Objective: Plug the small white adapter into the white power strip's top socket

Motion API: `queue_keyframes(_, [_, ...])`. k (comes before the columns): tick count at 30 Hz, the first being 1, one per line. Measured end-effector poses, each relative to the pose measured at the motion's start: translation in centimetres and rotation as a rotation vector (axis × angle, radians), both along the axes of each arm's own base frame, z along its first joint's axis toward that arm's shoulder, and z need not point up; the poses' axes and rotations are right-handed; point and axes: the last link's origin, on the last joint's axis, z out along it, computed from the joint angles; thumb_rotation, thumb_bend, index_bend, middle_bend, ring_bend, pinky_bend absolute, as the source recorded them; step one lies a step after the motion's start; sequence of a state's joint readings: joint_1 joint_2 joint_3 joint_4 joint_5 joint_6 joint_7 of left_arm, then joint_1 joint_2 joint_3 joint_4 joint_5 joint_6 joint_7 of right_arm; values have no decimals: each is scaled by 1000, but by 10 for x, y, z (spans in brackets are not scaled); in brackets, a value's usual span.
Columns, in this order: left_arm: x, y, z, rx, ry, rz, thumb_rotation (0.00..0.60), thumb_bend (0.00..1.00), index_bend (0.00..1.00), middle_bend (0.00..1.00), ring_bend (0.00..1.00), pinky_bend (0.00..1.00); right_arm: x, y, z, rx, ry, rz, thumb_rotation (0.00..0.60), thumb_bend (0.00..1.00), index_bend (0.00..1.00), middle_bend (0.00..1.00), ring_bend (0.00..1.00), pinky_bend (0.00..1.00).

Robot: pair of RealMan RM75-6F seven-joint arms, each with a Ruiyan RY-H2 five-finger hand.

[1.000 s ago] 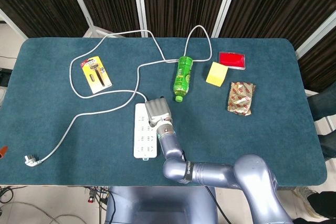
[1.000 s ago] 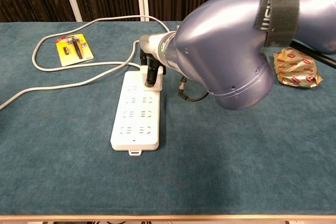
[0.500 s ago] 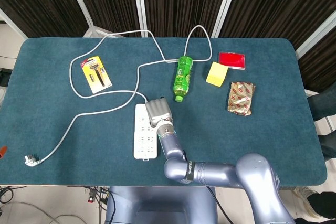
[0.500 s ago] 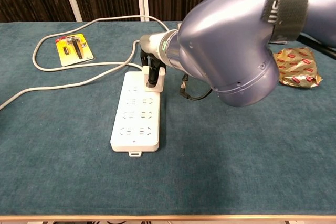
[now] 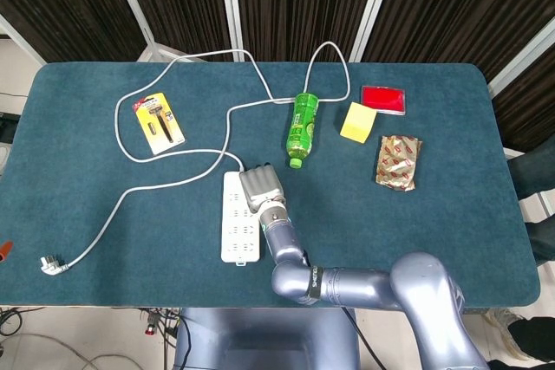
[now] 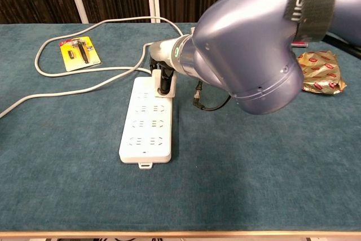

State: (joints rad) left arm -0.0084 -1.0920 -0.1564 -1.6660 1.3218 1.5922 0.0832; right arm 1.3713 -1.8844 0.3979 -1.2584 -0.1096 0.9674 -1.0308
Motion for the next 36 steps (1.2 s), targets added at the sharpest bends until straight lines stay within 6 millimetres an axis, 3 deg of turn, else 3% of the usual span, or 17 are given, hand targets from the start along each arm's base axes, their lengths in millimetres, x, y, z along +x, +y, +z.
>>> queue_keyframes(4, [0, 0, 0, 0, 0, -1, 600, 100, 183, 0, 0, 0, -1, 1, 0, 16, 29, 3, 600, 481, 202, 217, 180, 193])
queue_keyframes(12, [0, 0, 0, 0, 2, 2, 600, 100, 183, 0, 0, 0, 2, 2, 2, 25, 62, 11, 600, 294, 15, 122, 98, 145])
queue_keyframes(15, [0, 0, 0, 0, 1, 1, 600, 100, 183, 0, 0, 0, 2, 3, 4, 30, 80, 15, 600, 232, 0, 89, 68, 121])
queue_keyframes(22, [0, 1, 0, -2, 3, 1, 600, 100, 184, 0, 0, 0, 7, 3, 17, 45, 53, 10, 600, 226, 0, 67, 55, 111])
queue_keyframes(30, [1, 0, -1, -2, 2, -1, 600, 100, 185, 0, 0, 0, 8, 5, 55, 21, -40, 19, 600, 226, 0, 67, 66, 112])
queue_keyframes(36, [1, -3, 0, 4, -5, -5, 600, 100, 186, 0, 0, 0, -6, 8, 96, -3, -91, 19, 600, 226, 14, 148, 204, 138])
